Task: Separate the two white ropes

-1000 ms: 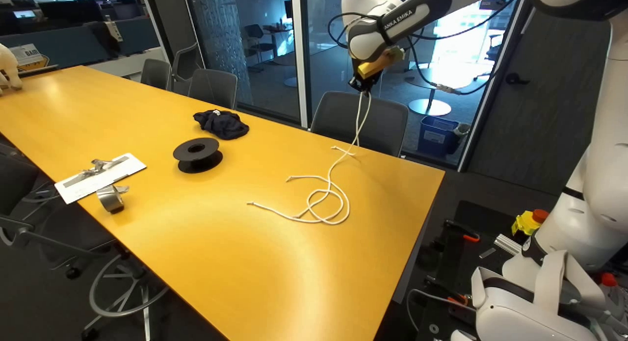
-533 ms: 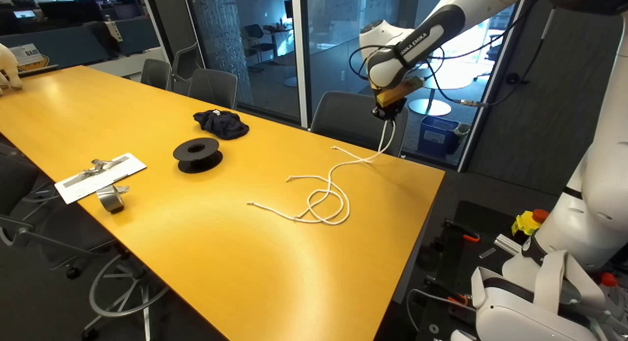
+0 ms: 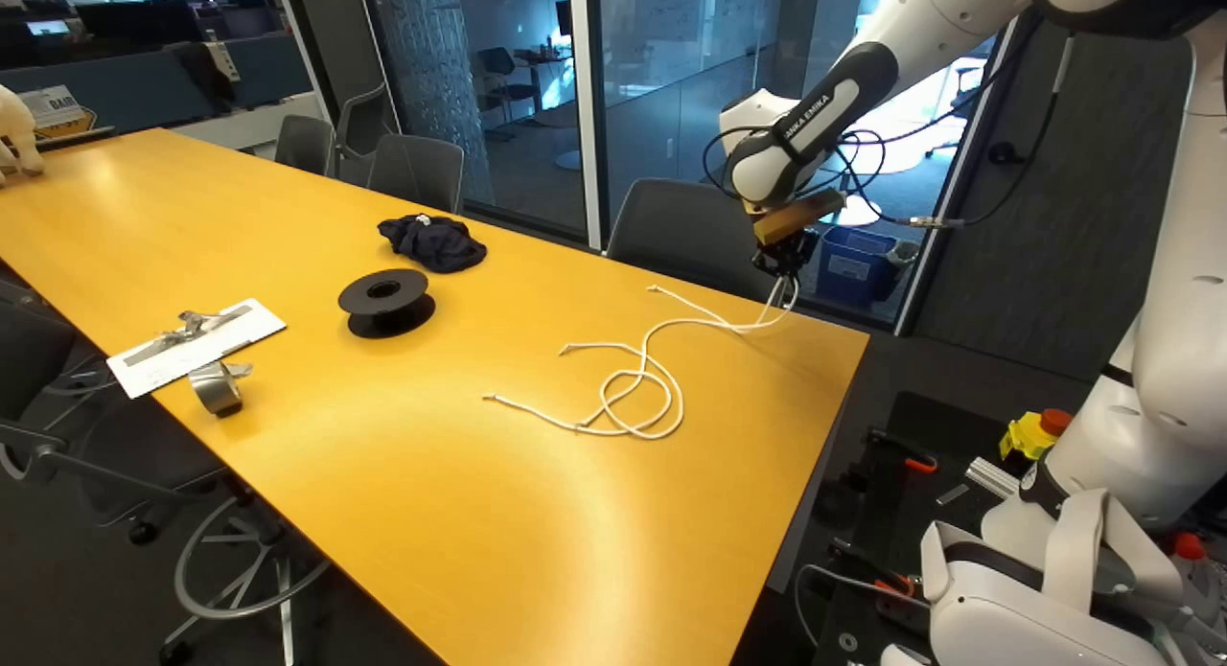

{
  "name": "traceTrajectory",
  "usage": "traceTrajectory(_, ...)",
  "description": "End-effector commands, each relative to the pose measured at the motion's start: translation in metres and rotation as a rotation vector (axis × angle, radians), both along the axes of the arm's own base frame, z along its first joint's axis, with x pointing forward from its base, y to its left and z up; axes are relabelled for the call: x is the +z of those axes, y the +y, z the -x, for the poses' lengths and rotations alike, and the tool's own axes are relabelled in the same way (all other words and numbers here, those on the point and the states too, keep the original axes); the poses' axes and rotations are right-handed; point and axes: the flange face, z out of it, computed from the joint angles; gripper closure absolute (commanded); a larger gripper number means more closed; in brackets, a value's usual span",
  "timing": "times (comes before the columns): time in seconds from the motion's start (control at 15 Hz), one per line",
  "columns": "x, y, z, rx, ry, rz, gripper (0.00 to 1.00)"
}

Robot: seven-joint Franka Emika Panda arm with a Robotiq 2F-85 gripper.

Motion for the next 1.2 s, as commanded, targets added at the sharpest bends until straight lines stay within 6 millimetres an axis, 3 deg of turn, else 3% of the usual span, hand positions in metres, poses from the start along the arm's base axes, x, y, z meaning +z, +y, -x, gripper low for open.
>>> traceTrajectory(0.0, -0.022, -0.015, 0.016, -0.088, 0.049, -0.082, 0.99)
traceTrajectory(0.27, -0.052, -0.032, 0.036, -0.172, 0.046, -0.217, 0.99)
traceTrajectory(0.53, -0.069, -0.041, 0.043, -0.209, 0.041, -0.292, 0.99)
traceTrajectory(0.6, -0.071, -0.042, 0.044, -0.216, 0.036, -0.297, 0.74)
traceTrajectory(0.73, -0.071, -0.042, 0.043, -0.223, 0.026, -0.292, 0.64)
traceTrajectory(1.0, -0.064, -0.040, 0.038, -0.215, 0.023, -0.269, 0.34)
traceTrajectory(1.13, -0.059, -0.033, 0.025, -0.170, 0.007, -0.262, 0.19)
